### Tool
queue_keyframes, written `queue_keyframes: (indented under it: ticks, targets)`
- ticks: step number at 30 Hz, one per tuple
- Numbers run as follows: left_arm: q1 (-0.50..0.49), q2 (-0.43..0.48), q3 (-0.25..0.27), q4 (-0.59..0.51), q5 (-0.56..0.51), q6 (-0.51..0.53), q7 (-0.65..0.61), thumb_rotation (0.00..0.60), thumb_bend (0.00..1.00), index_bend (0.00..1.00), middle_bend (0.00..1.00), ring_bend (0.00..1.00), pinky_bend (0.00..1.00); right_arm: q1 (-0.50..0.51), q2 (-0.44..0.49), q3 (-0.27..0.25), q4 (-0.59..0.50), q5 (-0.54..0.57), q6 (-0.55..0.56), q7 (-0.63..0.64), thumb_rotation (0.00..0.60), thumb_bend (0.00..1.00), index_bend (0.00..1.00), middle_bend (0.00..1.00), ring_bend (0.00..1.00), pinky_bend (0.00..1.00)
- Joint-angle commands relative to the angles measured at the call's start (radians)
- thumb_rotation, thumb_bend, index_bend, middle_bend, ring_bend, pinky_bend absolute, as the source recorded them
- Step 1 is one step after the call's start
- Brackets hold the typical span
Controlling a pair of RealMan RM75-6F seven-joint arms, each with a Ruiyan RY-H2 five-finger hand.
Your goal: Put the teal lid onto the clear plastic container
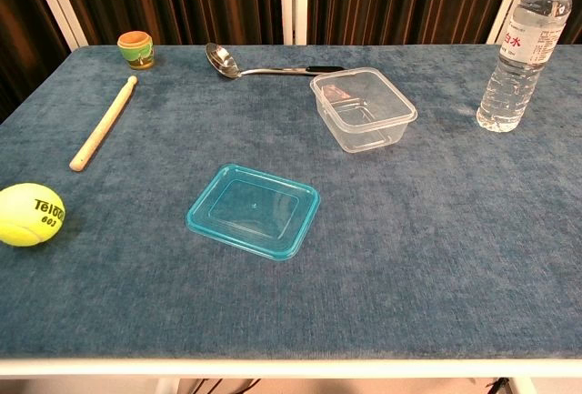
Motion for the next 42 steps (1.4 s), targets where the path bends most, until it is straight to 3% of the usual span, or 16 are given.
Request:
queue_keyframes:
  ticks: [1, 11, 19, 24, 30, 35, 42]
  targets:
    - [0.004, -0.015, -0.002, 0.008, 0.001, 0.008, 0.004, 0.6, 0.0, 0.09, 0.03, 0.0, 0.0, 0.005, 0.001, 0.0, 0.0, 0.004, -0.01, 0.008, 0.6, 0.08, 0.0, 0.1, 0.0, 0.01]
    - [0.02, -0.008, 0.013, -0.002, 0.019, 0.029, -0.018, 0.6, 0.0, 0.09, 0.03, 0.0, 0.0, 0.028, 0.01, -0.011, 0.004, -0.052, -0.023, 0.077, 0.6, 0.08, 0.0, 0.13, 0.0, 0.01]
    - [0.02, 0.001, 0.021, -0.011, 0.025, 0.02, -0.029, 0.6, 0.0, 0.1, 0.03, 0.0, 0.0, 0.205, 0.021, 0.037, -0.078, -0.058, -0.246, 0.108, 0.6, 0.08, 0.0, 0.14, 0.0, 0.01]
    - [0.015, 0.01, 0.021, -0.017, 0.027, 0.01, -0.035, 0.6, 0.0, 0.1, 0.03, 0.0, 0.0, 0.387, -0.002, 0.12, -0.115, 0.075, -0.504, 0.139, 0.6, 0.08, 0.0, 0.13, 0.0, 0.01]
    - [0.01, 0.005, 0.021, -0.01, 0.025, -0.002, -0.038, 0.6, 0.0, 0.1, 0.03, 0.0, 0.0, 0.599, -0.085, 0.205, -0.043, 0.337, -0.776, 0.08, 0.6, 0.08, 0.0, 0.08, 0.0, 0.01]
    - [0.009, -0.005, 0.024, 0.0, 0.013, -0.018, -0.047, 0.6, 0.0, 0.1, 0.03, 0.0, 0.0, 0.731, -0.146, 0.219, 0.071, 0.57, -0.917, 0.054, 0.6, 0.09, 0.0, 0.06, 0.0, 0.01]
    - [0.008, -0.022, 0.025, 0.021, -0.007, -0.037, -0.063, 0.6, 0.0, 0.1, 0.03, 0.0, 0.0, 0.825, -0.148, 0.226, 0.167, 0.762, -1.075, 0.155, 0.6, 0.09, 0.0, 0.03, 0.0, 0.01]
